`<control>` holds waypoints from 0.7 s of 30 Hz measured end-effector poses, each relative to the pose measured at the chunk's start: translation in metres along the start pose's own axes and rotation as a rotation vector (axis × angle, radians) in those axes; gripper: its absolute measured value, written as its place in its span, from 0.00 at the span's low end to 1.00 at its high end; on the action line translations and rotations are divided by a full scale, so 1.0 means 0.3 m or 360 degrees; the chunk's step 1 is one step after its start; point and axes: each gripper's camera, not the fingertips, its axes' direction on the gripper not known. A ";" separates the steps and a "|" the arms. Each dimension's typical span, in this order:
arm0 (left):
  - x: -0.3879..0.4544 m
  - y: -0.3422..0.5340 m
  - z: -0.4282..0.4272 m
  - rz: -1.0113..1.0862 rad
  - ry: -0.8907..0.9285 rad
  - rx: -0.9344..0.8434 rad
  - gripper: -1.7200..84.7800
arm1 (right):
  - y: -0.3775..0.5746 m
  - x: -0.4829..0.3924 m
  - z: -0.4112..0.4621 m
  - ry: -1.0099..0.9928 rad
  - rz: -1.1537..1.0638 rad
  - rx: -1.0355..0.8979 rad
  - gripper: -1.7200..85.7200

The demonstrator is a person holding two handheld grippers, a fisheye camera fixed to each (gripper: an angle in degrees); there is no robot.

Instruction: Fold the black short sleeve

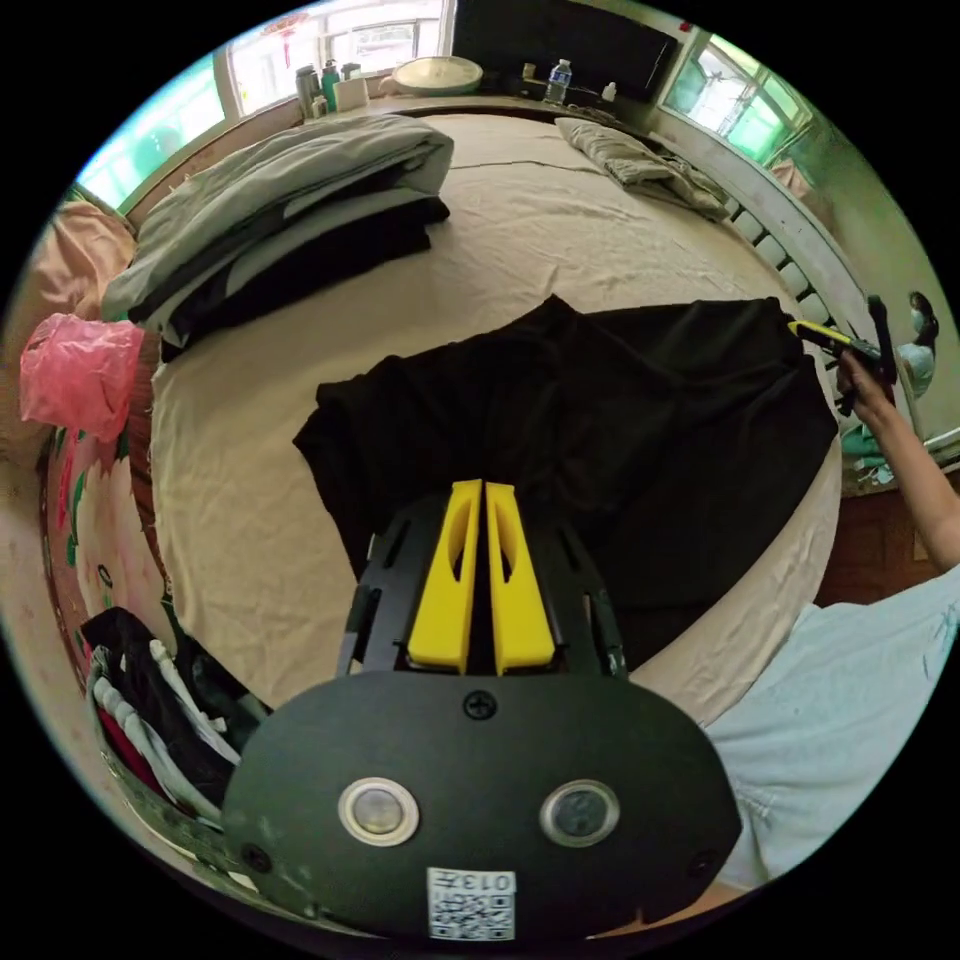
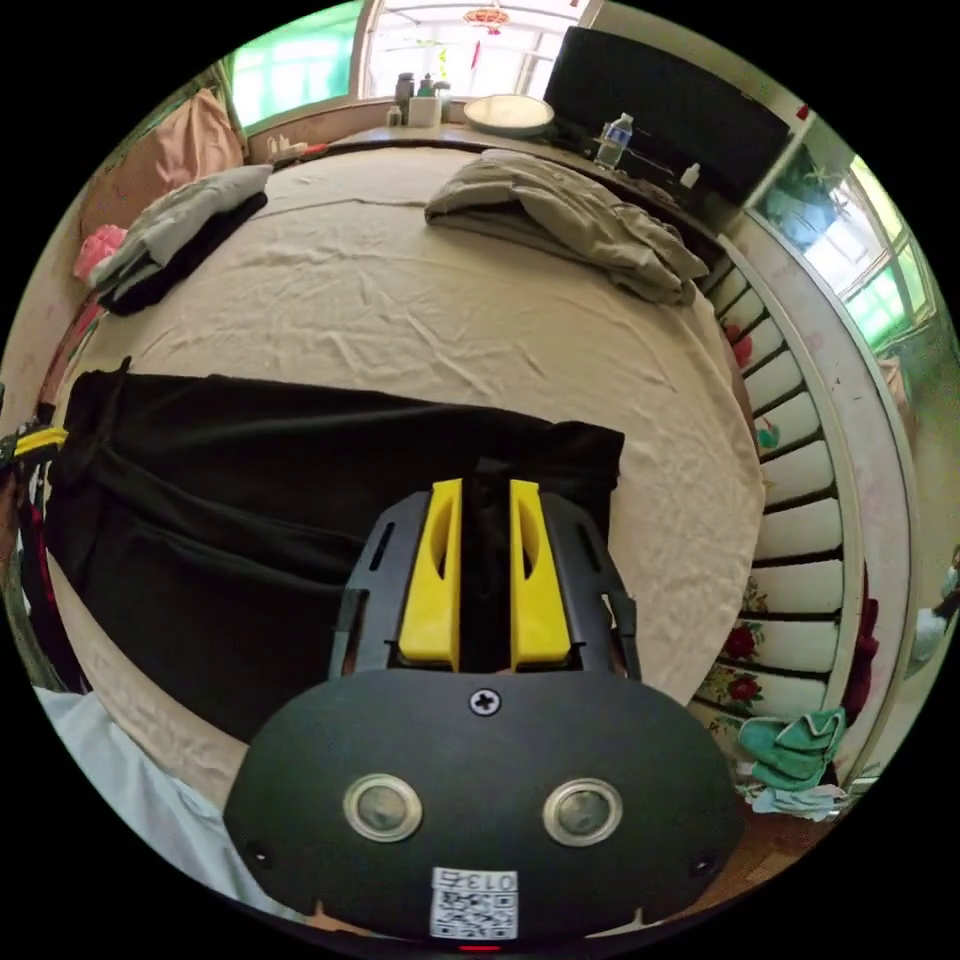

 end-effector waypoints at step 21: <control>-0.082 0.046 -0.148 0.0197 -0.0147 -0.0012 0.02 | 0.233 0.098 -0.022 -0.0303 0.0261 0.0084 0.05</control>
